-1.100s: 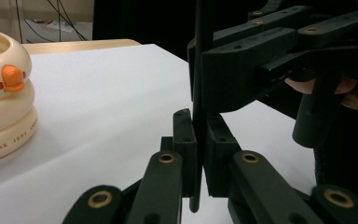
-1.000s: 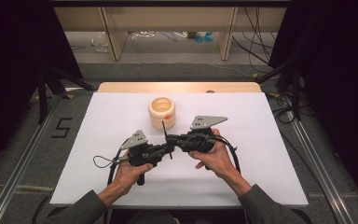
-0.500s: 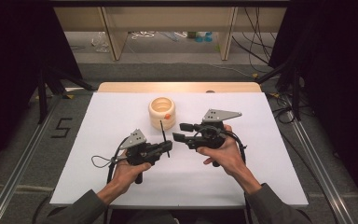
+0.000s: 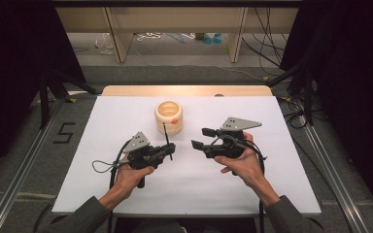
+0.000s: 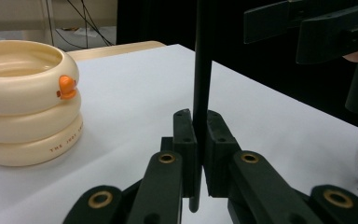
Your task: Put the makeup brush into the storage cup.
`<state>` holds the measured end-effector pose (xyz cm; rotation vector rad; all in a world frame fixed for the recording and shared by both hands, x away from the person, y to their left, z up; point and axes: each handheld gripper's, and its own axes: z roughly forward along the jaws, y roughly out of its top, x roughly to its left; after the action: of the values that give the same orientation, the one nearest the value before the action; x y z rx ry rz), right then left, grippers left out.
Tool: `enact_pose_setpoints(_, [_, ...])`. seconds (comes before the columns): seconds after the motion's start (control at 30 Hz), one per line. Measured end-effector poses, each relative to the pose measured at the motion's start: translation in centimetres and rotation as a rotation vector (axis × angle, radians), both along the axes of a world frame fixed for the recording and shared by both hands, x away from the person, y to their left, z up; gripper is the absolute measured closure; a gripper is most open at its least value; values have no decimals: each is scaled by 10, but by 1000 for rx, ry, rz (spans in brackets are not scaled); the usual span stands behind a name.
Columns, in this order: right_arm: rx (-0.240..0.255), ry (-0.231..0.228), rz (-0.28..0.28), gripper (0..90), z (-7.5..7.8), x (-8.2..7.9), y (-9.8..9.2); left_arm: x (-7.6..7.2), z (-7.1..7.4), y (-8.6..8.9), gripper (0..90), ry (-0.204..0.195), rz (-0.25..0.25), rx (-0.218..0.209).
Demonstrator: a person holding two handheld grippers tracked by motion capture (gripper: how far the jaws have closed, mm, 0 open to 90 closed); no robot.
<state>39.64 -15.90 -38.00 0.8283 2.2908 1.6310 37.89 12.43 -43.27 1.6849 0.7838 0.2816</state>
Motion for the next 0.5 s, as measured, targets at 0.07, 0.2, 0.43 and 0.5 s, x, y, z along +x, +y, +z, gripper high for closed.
enact_pose_setpoints(0.07, [-3,-6,-14,367,-1,-1,-3,0,0,1,847,5,13,1])
enact_pose_setpoints(0.2, [-14,-11,-51,342,-5,-4,-11,2,2,4,847,-8,21,6])
enact_pose_setpoints(0.43, [-23,-23,-84,324,-11,-7,-20,6,3,9,847,-17,39,1])
enact_pose_setpoints(0.5, [-18,-19,-90,319,-14,-8,-22,6,4,10,847,-15,51,-2])
